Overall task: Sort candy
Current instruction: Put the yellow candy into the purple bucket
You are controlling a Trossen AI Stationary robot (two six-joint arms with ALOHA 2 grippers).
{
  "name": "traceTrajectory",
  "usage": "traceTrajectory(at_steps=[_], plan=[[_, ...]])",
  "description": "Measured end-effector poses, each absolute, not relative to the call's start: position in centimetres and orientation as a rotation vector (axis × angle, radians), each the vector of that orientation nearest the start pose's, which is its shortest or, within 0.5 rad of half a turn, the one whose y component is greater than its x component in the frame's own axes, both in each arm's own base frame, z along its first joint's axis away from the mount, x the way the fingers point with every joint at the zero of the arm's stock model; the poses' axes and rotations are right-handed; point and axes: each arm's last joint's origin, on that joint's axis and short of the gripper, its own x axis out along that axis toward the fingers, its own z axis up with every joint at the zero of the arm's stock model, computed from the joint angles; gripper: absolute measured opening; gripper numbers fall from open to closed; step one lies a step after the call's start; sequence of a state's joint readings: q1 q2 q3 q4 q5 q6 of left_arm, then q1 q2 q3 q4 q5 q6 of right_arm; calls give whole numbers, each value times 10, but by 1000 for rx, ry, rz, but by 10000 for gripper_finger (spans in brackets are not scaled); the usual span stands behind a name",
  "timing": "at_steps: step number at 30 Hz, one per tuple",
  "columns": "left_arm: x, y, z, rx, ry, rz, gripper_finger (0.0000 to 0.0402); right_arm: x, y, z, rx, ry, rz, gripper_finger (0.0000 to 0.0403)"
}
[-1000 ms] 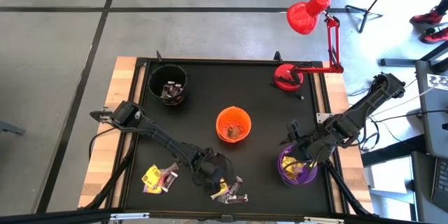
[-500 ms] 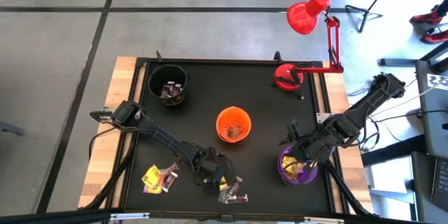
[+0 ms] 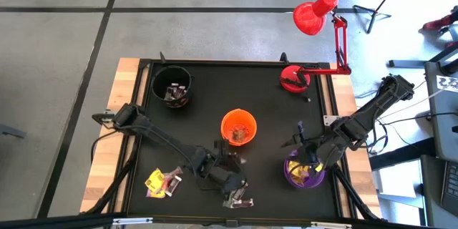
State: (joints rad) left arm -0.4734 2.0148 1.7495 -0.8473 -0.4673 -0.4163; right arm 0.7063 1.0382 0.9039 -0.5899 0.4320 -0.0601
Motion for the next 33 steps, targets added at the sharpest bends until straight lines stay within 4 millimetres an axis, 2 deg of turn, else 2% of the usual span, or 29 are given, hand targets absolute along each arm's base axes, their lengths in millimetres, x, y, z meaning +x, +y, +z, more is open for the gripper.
traceTrajectory(at_steps=[5,9,14,21,27,33], plan=[[389,-187,288,223,844,251,0,174,119,299,-426,570,253,198],[391,-185,302,276,789,281,0,187,104,303,-343,548,251,198],[395,-176,305,310,774,329,0,206,87,306,-225,432,330,198],[401,-163,305,295,776,362,0,227,69,288,-116,333,367,198],[407,-153,306,296,765,380,0,246,73,271,-97,368,360,198],[412,-152,309,310,725,366,0,264,78,250,-107,419,340,198]])
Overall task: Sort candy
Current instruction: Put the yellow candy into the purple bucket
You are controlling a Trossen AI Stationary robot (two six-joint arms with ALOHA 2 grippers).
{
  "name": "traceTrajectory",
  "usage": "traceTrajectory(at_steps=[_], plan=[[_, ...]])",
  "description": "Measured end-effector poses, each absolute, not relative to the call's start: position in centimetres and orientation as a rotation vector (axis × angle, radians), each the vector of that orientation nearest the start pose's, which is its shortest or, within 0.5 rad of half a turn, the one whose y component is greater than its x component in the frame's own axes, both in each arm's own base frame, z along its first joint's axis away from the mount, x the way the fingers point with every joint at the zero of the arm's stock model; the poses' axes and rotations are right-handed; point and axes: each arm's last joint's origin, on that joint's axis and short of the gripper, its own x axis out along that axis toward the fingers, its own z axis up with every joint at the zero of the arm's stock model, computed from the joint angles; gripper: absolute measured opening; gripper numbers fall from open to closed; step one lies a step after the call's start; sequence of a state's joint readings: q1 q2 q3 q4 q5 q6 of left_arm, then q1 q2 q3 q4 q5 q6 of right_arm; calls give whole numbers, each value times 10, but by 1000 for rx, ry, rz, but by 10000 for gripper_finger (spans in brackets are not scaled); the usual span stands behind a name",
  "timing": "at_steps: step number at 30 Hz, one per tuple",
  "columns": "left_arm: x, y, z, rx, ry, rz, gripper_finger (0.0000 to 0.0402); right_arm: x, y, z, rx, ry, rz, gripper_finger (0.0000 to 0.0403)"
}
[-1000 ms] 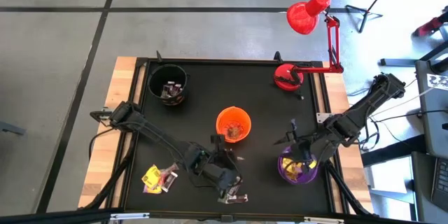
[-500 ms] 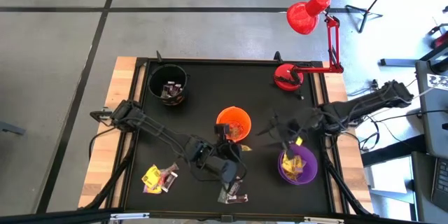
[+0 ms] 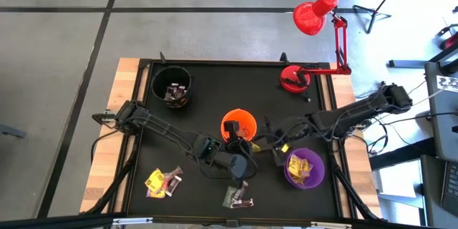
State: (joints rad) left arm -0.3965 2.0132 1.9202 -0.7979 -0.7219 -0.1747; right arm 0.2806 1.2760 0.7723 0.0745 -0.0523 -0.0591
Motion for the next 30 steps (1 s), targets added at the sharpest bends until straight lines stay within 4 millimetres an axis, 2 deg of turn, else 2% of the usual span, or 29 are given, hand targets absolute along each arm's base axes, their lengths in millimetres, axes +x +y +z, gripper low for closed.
traceTrajectory(at_steps=[3,5,13,15,19,22,26,30], plan=[[413,-152,310,309,720,365,0,268,78,245,-117,432,331,192],[412,-152,310,309,721,364,0,268,78,244,-134,436,331,173],[412,-153,310,280,719,365,0,266,78,246,-165,427,338,32],[412,-153,310,275,718,366,0,264,77,246,-167,439,340,11],[412,-154,310,272,721,356,0,258,76,248,-172,468,348,27],[407,-155,317,260,714,336,8,247,73,255,-173,482,349,36],[397,-159,330,257,678,341,45,230,70,266,-146,502,426,25],[394,-165,332,258,659,360,89,211,70,276,-38,518,583,9]])
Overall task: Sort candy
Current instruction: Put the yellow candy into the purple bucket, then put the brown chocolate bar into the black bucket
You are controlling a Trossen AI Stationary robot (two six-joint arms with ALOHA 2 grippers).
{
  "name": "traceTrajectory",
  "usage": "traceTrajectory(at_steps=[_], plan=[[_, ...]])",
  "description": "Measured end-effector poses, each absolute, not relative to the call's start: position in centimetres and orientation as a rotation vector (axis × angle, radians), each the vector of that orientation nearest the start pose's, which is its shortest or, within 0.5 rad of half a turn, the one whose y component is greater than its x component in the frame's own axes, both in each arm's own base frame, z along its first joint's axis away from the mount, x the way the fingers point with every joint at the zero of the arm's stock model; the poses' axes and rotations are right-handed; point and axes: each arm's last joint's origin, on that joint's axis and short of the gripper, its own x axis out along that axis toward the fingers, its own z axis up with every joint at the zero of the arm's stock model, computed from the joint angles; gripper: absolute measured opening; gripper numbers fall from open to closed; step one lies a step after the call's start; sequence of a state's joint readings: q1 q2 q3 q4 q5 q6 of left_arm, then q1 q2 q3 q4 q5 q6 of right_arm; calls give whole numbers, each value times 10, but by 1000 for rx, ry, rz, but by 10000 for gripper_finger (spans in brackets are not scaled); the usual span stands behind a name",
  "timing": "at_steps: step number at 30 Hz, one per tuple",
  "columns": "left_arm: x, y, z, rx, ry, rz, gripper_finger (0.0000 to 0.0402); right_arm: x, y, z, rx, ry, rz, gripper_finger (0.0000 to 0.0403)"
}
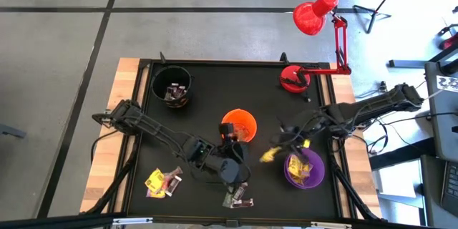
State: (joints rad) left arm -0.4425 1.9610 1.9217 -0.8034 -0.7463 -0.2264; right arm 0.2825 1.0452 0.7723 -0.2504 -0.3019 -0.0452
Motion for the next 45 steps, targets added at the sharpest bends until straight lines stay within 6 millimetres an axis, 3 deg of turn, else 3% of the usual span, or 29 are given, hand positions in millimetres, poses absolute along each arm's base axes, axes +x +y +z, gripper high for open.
traceTrajectory(at_steps=[4,9,15,28,39,45], plan=[[398,-180,340,244,563,253,117,196,82,281,36,547,728,14],[395,-201,348,319,484,169,121,179,106,278,-32,597,762,31],[397,-199,349,325,473,175,120,159,127,271,-91,685,767,34],[401,-190,349,278,477,182,120,136,119,250,-126,1013,571,40],[401,-191,348,246,488,174,120,139,117,252,-173,955,474,165],[401,-189,347,252,494,186,120,145,119,278,-221,832,446,203]])
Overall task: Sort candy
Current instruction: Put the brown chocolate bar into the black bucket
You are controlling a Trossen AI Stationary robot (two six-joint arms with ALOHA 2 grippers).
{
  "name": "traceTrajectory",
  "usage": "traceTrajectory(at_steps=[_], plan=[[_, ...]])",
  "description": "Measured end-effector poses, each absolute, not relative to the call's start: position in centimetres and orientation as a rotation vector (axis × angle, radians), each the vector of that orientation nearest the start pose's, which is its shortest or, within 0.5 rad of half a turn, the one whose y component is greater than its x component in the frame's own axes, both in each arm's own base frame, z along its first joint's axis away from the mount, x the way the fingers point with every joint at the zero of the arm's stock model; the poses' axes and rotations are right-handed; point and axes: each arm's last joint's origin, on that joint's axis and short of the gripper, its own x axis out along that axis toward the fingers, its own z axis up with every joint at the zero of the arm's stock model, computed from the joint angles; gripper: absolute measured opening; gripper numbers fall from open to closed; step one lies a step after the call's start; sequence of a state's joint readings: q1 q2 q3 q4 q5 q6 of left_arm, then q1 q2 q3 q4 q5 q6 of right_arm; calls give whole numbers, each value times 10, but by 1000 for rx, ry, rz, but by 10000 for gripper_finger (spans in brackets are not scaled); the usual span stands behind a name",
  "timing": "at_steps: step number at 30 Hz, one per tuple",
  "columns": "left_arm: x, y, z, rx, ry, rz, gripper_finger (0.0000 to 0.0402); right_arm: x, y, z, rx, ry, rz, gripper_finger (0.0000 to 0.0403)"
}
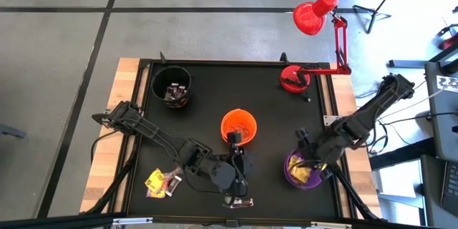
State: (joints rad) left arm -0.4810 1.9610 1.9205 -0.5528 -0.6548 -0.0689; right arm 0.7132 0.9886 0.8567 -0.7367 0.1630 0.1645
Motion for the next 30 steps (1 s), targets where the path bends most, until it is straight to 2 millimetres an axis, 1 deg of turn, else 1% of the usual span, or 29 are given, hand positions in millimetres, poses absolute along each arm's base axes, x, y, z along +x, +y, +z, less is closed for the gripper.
traceTrajectory(at_steps=[2,4,6,7,10,13,19,23,27,30], plan=[[399,-187,344,280,522,215,120,148,121,288,-234,773,448,204],[396,-181,340,312,569,296,120,152,124,297,-241,692,460,203],[389,-174,340,317,611,350,120,157,128,300,-268,638,476,199],[387,-169,344,301,613,362,120,160,130,299,-286,623,485,197],[379,-165,358,277,586,353,120,169,138,292,-346,624,482,191],[378,-166,365,288,570,306,120,182,141,280,-404,655,451,187],[380,-160,366,296,571,306,120,213,141,261,-402,696,435,186],[383,-155,358,292,574,319,120,228,141,247,-433,751,429,186],[374,-148,355,271,545,330,120,238,144,244,-446,770,450,186],[358,-141,351,235,491,328,120,242,148,247,-459,762,463,186]])
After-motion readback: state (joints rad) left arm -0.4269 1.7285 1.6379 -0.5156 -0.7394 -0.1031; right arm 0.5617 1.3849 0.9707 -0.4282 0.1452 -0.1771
